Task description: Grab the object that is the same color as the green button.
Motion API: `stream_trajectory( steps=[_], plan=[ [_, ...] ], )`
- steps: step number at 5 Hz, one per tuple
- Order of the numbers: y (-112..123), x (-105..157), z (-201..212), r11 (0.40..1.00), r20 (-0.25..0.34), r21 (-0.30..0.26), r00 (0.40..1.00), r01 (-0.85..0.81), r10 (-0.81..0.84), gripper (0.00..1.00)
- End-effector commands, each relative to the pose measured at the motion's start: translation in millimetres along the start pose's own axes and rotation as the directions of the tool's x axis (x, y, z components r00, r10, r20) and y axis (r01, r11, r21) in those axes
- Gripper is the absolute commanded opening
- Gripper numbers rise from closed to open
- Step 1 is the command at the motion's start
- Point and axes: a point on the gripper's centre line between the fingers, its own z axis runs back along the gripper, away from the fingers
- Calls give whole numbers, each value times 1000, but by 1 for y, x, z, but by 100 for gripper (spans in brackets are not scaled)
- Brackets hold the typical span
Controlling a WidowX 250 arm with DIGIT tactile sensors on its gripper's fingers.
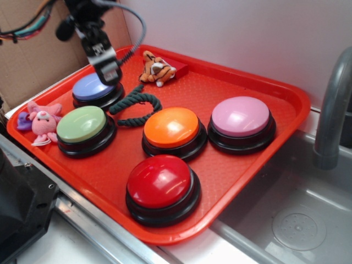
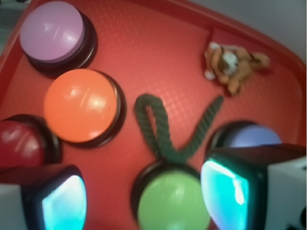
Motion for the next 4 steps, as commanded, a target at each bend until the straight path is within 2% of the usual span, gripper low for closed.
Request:
stream_trajectory(
  steps=[1,3,4],
  plan=[
    [20,12,-45,995,30,0,994,104,-104,100],
    [19,12,-68,980,48,-71,982,184,-181,100],
    [20,13,-80,974,37,-100,979,202,-199,3]
  ],
)
